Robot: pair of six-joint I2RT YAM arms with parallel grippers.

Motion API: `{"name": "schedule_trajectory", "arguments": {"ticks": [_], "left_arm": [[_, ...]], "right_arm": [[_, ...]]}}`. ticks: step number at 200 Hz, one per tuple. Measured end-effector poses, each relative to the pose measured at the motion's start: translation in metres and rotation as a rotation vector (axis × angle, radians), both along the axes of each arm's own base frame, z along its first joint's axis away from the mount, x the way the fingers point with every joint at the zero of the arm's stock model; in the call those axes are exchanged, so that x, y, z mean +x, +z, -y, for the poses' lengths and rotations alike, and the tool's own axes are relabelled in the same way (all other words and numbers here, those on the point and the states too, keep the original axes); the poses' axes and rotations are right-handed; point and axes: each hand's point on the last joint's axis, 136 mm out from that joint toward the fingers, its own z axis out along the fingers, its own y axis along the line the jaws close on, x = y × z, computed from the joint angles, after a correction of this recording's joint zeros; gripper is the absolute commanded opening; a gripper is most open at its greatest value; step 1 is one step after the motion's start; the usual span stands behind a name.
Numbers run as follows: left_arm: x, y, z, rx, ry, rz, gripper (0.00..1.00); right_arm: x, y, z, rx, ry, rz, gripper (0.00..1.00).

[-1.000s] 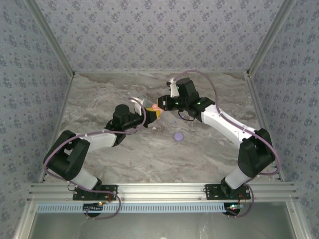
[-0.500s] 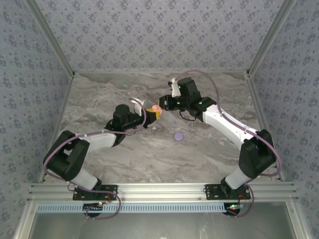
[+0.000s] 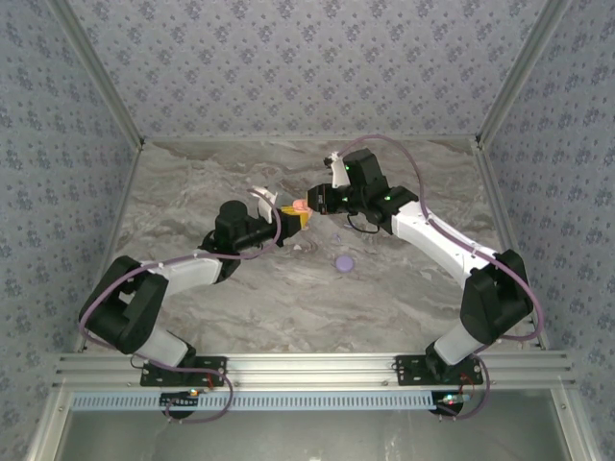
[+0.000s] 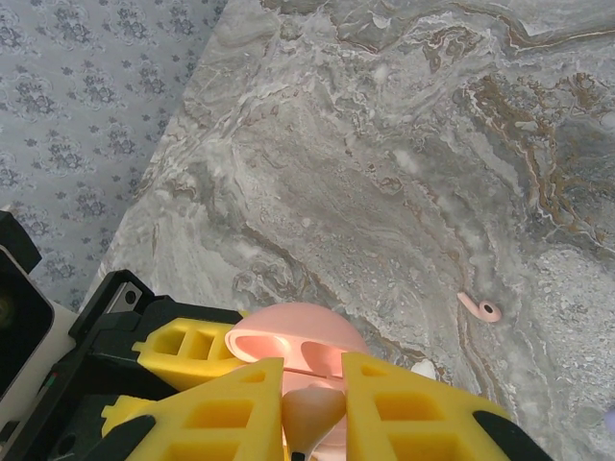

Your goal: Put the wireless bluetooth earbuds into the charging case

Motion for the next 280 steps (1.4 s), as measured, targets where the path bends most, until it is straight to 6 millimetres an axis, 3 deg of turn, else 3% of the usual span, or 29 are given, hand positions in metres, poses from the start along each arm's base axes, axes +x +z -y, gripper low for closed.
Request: {"name": "schedule_trajectory", "arguments": {"ticks": [93, 280], "left_arm": [[-0.011, -0.003, 0.008, 0.008, -0.047, -0.009, 0.09], [-0.008, -0.003, 0.007, 0.010, -0.032, -0.008, 0.09]], "right_arm": [[0.000, 0.000, 0.000, 0.000, 0.001, 0.000, 0.21], [-0.002, -0.004, 0.001, -0.015, 0.006, -0.010, 0.22]]}}
